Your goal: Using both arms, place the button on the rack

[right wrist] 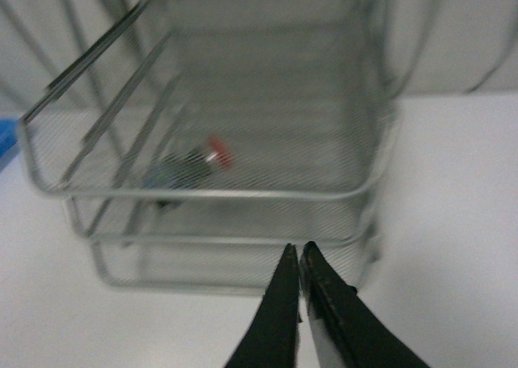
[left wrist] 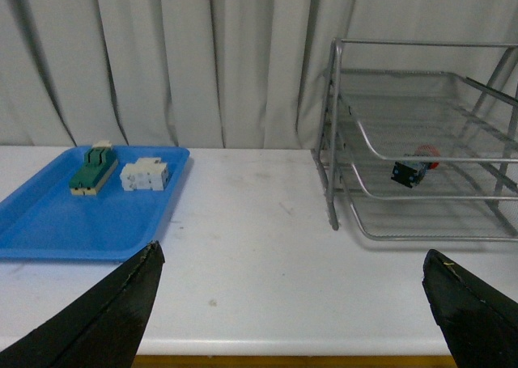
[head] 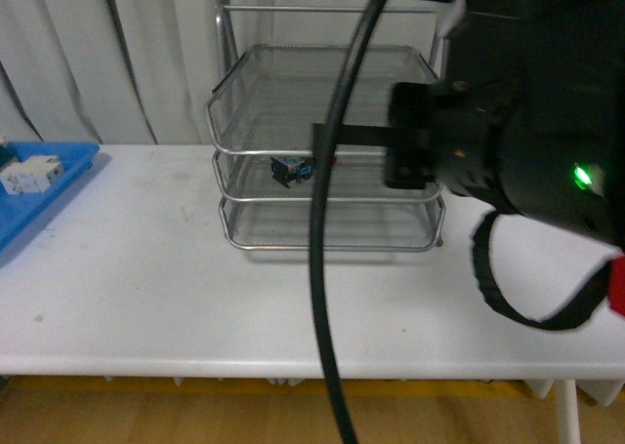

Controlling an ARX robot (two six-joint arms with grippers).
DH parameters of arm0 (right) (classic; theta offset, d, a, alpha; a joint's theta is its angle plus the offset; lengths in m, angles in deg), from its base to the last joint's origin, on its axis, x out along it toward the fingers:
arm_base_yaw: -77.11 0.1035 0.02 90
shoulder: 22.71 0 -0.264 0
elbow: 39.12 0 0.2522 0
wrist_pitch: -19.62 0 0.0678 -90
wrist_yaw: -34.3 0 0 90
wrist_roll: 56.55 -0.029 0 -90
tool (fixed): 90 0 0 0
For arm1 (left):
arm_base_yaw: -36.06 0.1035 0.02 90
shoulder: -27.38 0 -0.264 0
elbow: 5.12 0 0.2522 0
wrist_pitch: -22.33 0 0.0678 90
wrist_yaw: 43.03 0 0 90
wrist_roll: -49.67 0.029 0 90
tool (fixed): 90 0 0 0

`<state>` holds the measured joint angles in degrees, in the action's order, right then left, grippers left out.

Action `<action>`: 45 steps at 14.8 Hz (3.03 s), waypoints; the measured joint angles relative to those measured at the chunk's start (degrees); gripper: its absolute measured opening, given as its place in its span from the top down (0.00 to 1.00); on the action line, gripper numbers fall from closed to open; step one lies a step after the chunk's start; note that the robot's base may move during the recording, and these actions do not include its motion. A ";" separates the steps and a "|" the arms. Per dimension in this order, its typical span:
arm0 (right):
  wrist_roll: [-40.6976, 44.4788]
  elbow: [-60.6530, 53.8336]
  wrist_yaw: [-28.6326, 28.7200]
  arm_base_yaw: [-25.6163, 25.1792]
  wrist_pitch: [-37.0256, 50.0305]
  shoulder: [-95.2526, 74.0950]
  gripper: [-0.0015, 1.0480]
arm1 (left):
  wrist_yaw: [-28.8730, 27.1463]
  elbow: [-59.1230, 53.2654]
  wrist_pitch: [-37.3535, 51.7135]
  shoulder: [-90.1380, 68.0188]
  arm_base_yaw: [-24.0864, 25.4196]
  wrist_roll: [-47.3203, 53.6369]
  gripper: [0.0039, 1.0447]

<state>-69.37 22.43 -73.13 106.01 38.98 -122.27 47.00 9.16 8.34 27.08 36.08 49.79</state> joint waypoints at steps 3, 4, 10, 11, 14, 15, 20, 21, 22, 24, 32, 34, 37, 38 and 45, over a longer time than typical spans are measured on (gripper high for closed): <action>10.14 -20.20 -5.55 -7.02 27.17 11.28 0.98 | -0.07 0.00 0.02 0.00 -0.02 0.02 0.06; 11.15 -24.09 -3.58 -8.92 28.96 15.63 0.98 | -0.02 0.00 0.04 0.00 -0.02 0.02 0.06; 12.46 -40.57 6.21 -17.97 27.41 29.88 0.98 | -0.04 0.00 0.02 0.00 -0.02 0.02 0.06; 12.46 -41.35 7.41 -19.02 25.83 33.05 0.98 | -0.07 0.00 0.02 0.00 0.00 0.02 0.06; 12.46 -44.72 10.40 -22.32 18.34 43.76 0.98 | -0.04 0.00 0.02 0.00 -0.02 0.02 0.06; 12.46 -45.42 11.41 -23.10 15.43 47.65 0.98 | -0.04 0.00 0.02 0.00 0.00 0.02 0.06; 12.48 -47.12 17.27 -29.18 1.97 63.54 0.98 | -0.04 0.00 0.04 0.00 0.00 0.02 0.06; 12.48 -47.15 17.27 -29.18 -0.52 66.27 0.98 | -0.07 0.00 0.02 0.00 -0.02 0.02 0.06; 12.48 -47.15 17.27 -29.18 -2.86 68.85 0.98 | -0.04 0.00 0.02 0.00 0.00 0.02 0.06; 12.48 -47.17 17.27 -29.18 -7.08 73.46 0.98 | -0.04 0.00 0.02 0.00 -0.02 0.02 0.06; 12.48 -47.17 17.27 -29.18 -19.82 86.36 0.98 | -0.04 0.00 0.02 0.00 0.00 0.02 0.06; 12.48 -47.17 17.27 -29.18 -21.84 88.41 0.98 | -0.07 0.00 0.02 0.00 0.00 0.02 0.06; 12.48 -47.15 17.42 -29.18 -33.48 97.11 0.98 | -0.07 0.00 0.02 0.00 -0.02 0.00 0.06; 12.48 -47.06 17.46 -29.16 -32.28 99.49 0.98 | -0.04 0.00 0.02 0.00 0.00 0.02 0.06; 12.59 -47.15 17.44 -29.18 -33.33 99.38 0.52 | -0.04 0.00 0.02 0.00 -0.02 0.02 0.06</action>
<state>-56.78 -24.71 -55.69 76.84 5.65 -22.89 46.96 9.16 8.36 27.08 36.05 49.81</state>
